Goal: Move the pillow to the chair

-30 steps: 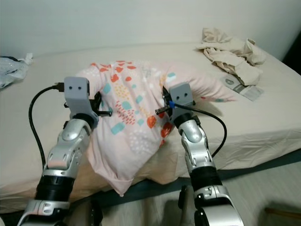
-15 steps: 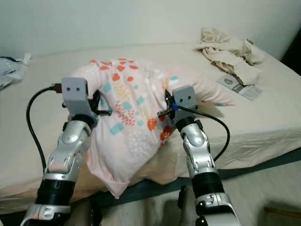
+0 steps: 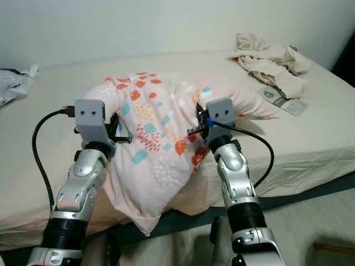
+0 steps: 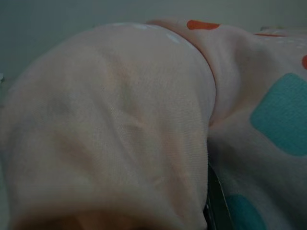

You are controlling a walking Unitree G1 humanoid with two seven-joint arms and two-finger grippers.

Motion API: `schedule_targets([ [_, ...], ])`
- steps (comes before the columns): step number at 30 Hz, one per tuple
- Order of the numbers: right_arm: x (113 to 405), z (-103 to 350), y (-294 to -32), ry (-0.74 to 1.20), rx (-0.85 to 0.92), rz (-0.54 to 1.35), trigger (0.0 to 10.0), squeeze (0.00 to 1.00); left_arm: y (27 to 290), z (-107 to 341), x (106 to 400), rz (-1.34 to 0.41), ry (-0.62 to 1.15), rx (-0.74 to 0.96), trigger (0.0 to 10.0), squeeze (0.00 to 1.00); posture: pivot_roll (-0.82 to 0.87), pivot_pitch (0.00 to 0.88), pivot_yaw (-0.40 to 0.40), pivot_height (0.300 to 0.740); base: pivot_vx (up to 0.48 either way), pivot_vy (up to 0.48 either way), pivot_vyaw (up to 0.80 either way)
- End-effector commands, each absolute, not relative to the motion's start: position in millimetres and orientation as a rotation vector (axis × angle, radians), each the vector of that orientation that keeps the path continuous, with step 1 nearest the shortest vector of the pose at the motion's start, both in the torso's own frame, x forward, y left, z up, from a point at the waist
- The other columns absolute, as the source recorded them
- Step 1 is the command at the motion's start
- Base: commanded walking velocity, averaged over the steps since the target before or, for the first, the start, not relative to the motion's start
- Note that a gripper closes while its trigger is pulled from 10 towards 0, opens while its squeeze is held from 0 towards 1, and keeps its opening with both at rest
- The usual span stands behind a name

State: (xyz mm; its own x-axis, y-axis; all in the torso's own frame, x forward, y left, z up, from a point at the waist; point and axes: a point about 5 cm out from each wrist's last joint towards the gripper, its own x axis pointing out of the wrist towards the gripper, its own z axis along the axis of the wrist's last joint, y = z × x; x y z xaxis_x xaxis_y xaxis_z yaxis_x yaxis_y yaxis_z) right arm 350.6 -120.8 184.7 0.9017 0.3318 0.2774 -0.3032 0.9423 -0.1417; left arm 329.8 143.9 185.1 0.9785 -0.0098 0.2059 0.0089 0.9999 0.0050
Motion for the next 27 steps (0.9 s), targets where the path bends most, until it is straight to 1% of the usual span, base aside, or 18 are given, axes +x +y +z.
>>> schedule_targets([
  [1, 348.6, 199.5, -111.1, -0.367, -0.097, 0.371, 10.0, 0.0, 134.6, 197.0, 328.8, -0.05, -0.27, 0.018, 10.0, 0.0, -0.06, 0.041, -0.003, 0.445, 0.0, 0.0, 0.0],
  [7, 348.0, 198.9, -112.1, -0.365, -0.105, 0.376, 10.0, 0.0, 135.5, 195.8, 328.6, -0.046, -0.268, 0.014, 10.0, 0.0, -0.06, 0.043, -0.008, 0.47, 0.0, 0.0, 0.0],
  [13, 347.9, 190.8, -113.2, -0.327, -0.099, 0.37, 10.0, 0.0, 135.7, 195.3, 329.2, -0.043, -0.265, 0.015, 10.0, 0.0, -0.06, 0.043, -0.009, 0.47, 0.0, 0.0, 0.0],
  [24, 348.2, 194.6, -114.4, -0.334, -0.076, 0.368, 10.0, 0.0, 135.6, 196.1, 330.8, -0.044, -0.265, 0.019, 10.0, 0.0, -0.06, 0.04, -0.003, 0.47, 0.0, 0.0, 0.0],
  [27, 348.2, 197.8, -114.0, -0.342, -0.059, 0.38, 10.0, 0.0, 135.3, 196.6, 331.5, -0.043, -0.265, 0.021, 10.0, 0.0, -0.06, 0.039, -0.002, 0.485, 0.0, 0.0, 0.0],
])
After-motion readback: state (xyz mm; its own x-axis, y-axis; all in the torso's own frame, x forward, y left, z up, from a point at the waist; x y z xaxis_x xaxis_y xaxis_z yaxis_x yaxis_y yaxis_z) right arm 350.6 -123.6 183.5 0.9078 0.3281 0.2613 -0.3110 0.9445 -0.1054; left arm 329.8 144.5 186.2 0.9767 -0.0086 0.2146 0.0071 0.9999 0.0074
